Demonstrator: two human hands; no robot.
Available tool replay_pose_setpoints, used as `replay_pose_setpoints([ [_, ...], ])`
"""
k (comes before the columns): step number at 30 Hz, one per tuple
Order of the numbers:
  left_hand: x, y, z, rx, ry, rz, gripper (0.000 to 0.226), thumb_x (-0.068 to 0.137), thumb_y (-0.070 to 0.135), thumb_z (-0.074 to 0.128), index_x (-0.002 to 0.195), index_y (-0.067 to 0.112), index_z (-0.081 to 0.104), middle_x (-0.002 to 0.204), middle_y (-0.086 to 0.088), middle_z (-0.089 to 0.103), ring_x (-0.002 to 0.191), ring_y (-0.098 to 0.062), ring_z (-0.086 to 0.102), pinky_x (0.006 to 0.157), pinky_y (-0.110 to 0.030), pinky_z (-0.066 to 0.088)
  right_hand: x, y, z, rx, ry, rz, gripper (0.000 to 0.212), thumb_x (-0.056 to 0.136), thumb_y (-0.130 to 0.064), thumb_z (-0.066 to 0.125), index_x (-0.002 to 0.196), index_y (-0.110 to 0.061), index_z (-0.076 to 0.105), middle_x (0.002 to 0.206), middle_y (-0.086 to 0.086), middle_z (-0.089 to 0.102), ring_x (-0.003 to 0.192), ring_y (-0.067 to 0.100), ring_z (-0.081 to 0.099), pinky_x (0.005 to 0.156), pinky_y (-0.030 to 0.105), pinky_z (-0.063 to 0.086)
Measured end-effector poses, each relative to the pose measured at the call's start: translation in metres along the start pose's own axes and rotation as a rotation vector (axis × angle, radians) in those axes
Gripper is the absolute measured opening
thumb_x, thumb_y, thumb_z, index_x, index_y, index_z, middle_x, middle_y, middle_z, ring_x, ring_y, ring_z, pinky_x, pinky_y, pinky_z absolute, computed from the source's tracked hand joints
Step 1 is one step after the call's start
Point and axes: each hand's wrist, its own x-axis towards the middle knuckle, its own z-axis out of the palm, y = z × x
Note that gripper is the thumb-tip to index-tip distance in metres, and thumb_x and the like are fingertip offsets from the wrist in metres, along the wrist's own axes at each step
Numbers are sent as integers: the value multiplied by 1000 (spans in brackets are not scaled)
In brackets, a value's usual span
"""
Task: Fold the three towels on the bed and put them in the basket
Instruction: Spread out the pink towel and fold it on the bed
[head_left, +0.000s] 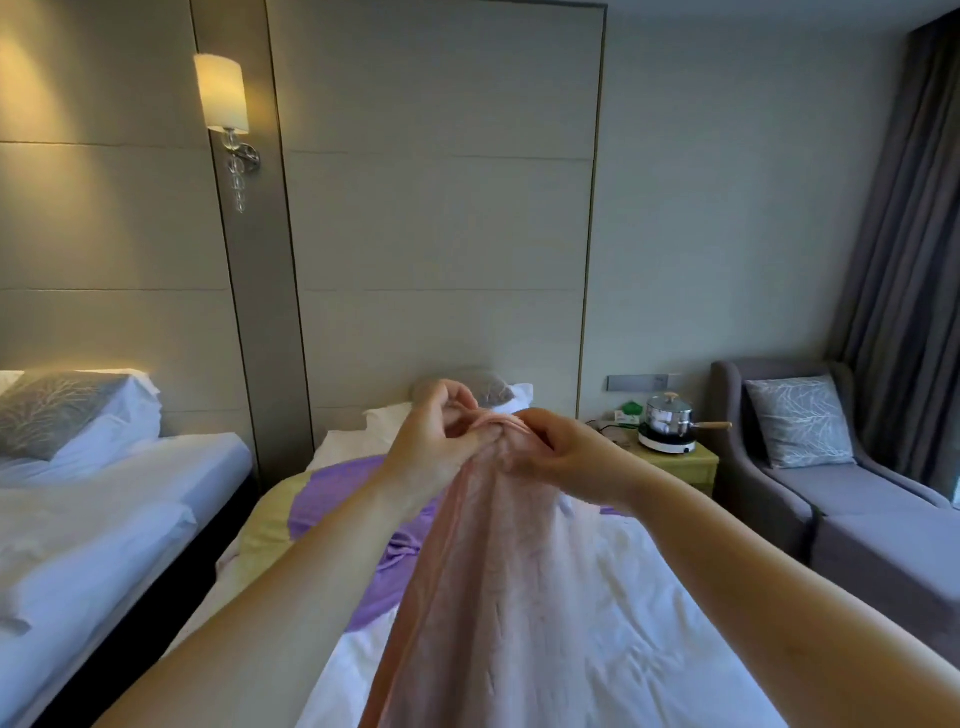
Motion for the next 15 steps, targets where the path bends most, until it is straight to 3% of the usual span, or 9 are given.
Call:
replay_pose_setpoints([
  [2,-6,0,-1,-43,-13,13,31,80,18,74,90,21,45,94,-14,67,81,-12,62,73,-20,47,-2,-2,3,38,23,9,22,85,-28,68,102,-16,60,92,8,64,81,15,58,75,36,50],
  [4,-18,-4,-6,-36,-63,26,30,79,28,72,91,23,45,93,-6,66,76,-13,61,68,-21,46,-4,1,6,57,55,-5,17,86,-24,67,98,-14,58,84,3,59,75,11,53,66,28,44],
  [7,-41,-25,-8,50,-157,-24,32,79,27,74,100,21,50,95,2,58,74,-16,55,69,-32,45,-4,4,11,65,119,-47,8,88,-18,63,93,-18,57,79,-5,56,66,-2,48,57,12,38],
  [10,-68,-49,-3,100,-134,-104,34,72,33,71,102,29,56,95,10,63,77,-4,57,73,-25,46,-2,5,14,99,158,-66,12,89,-17,61,87,-26,55,76,-10,53,61,-8,46,55,8,37],
  [13,-85,-69,5,229,-101,-47,18,72,30,70,83,30,56,76,10,58,66,7,49,62,-19,40,1,9,15,80,194,-46,9,89,-21,62,87,-27,55,73,-14,53,61,-9,46,55,8,37],
  [15,-91,-80,8,308,-64,-17,19,74,29,66,75,35,48,72,14,49,64,6,47,62,-22,33,2,14,11,58,222,-19,6,88,-24,62,88,-27,56,72,-16,54,62,-6,47,57,12,39],
])
